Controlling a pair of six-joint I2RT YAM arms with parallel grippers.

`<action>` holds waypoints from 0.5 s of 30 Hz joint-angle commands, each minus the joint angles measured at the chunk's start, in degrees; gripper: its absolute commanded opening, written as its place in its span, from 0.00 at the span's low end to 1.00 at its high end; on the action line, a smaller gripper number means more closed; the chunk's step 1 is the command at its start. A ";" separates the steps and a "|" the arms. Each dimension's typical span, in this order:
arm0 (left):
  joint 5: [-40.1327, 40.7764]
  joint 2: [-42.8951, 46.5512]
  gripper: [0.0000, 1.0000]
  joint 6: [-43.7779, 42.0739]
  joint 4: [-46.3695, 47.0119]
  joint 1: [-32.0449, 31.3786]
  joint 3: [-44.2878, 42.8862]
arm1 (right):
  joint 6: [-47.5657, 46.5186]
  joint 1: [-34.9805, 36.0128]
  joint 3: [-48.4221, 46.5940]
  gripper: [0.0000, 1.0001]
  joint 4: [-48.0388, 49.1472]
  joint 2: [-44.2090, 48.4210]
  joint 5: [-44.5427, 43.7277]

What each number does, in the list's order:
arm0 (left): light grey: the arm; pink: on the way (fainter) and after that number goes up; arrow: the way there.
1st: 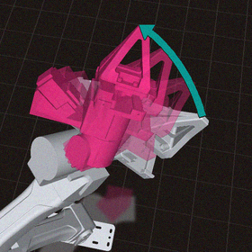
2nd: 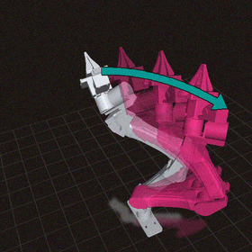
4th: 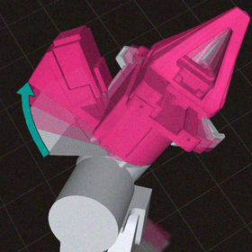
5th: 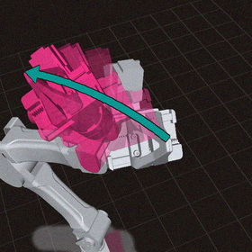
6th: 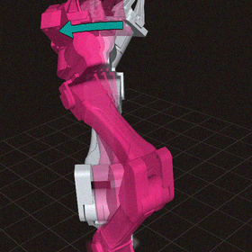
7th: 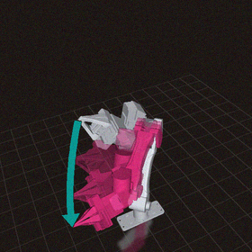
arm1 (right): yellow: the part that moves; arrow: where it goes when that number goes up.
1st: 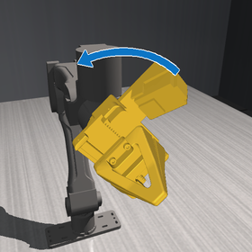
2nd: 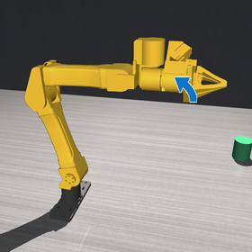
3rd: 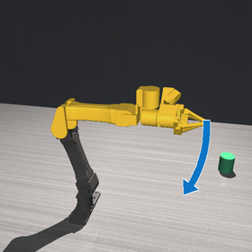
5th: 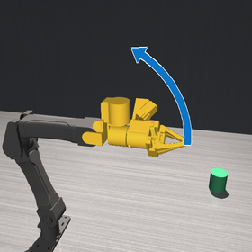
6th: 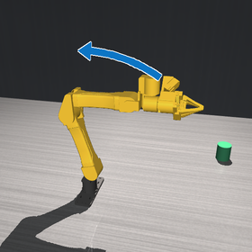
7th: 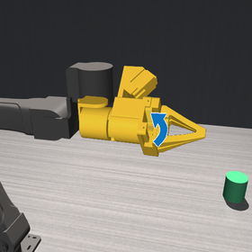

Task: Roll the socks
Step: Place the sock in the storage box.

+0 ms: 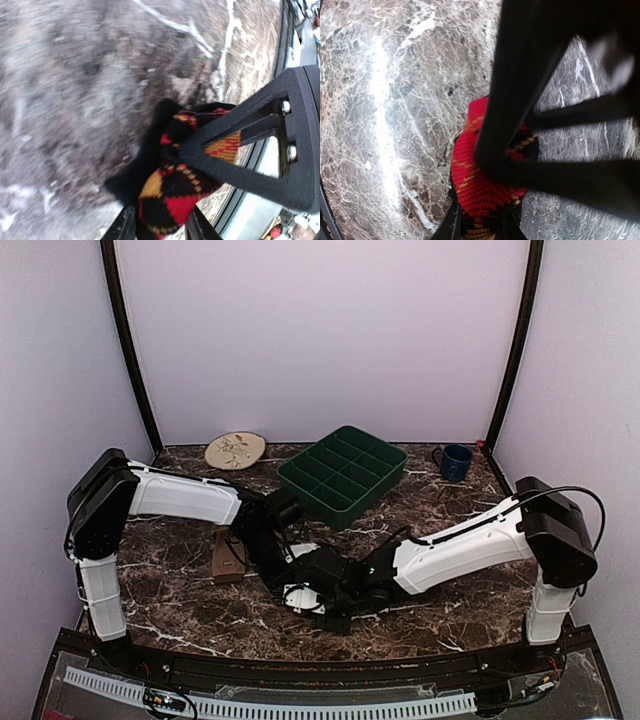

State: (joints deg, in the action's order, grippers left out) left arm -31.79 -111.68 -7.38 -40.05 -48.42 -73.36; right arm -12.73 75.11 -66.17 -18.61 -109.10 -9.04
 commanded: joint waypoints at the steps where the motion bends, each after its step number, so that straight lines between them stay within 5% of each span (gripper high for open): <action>1: 11.91 3.08 0.36 3.92 2.17 3.84 2.22 | 3.37 0.31 2.92 0.04 -10.67 -3.53 11.14; 15: 13.65 6.82 0.36 6.32 2.35 3.95 4.64 | 7.34 -2.90 0.52 0.04 -14.76 -4.08 18.43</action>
State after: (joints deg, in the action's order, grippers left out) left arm -22.11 -108.95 -2.42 -37.78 -44.82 -70.13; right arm -7.79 73.03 -67.77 -21.67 -109.06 1.02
